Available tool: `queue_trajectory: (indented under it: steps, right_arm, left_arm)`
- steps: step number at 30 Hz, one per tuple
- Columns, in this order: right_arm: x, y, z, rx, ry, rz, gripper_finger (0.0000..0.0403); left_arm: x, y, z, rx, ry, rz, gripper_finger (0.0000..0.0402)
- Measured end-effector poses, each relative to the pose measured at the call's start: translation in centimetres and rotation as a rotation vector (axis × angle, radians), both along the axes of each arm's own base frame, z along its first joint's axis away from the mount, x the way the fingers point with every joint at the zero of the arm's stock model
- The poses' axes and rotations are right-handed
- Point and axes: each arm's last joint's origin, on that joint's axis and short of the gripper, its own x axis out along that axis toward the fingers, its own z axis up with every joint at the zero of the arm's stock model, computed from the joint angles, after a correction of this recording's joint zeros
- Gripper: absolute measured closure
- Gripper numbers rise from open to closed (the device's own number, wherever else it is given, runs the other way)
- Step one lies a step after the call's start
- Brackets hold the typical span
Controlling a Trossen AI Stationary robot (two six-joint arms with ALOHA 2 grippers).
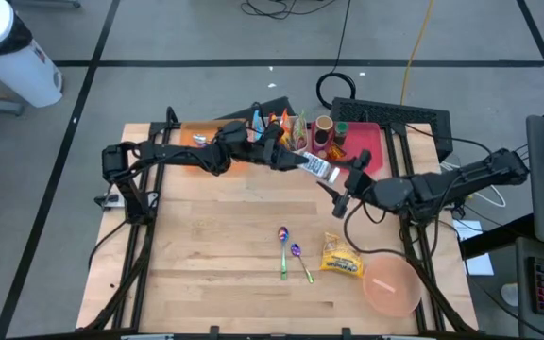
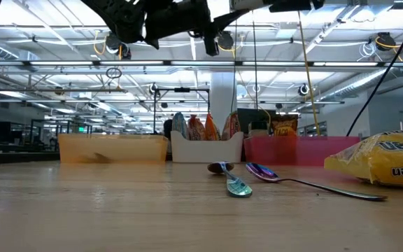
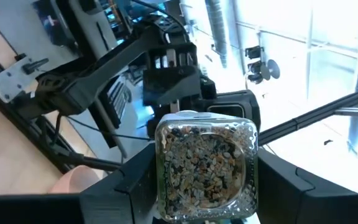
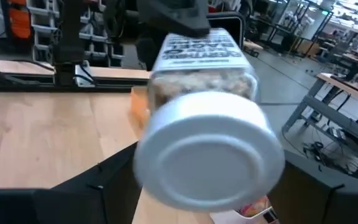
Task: Pick & Place Food Item
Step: Put the white spice bottle into the red bin
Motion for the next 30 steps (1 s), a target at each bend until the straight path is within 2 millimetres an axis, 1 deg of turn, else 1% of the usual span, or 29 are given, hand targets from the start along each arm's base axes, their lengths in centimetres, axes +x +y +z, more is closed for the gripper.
queue_trajectory:
  steps: [3, 5, 9, 26, 30]
  right_arm:
    - [0.1, 0.0, -0.1, 0.004, -0.026, -0.005, 0.0123]
    - [0.1, -0.2, 0.1, -0.003, -0.044, -0.029, 0.0125]
    - [0.2, -0.1, 0.5, -0.021, -0.071, -0.020, 0.0126]
    - [0.3, -0.1, 0.8, -0.011, -0.100, -0.019, 0.0127]
    - [0.3, -0.1, 1.0, -0.017, -0.114, -0.017, 0.0134]
  left_arm:
    - [0.0, 0.0, 0.0, -0.007, 0.005, -0.005, 0.0196]
    - [0.0, 0.0, -0.1, -0.009, 0.010, -0.008, 0.0196]
    - [0.0, 0.0, -0.1, -0.006, 0.018, -0.007, 0.0196]
    - [0.0, 0.0, -0.2, 0.003, 0.017, -0.013, 0.0196]
    - [0.0, 0.0, -0.2, 0.006, 0.016, -0.012, 0.0196]
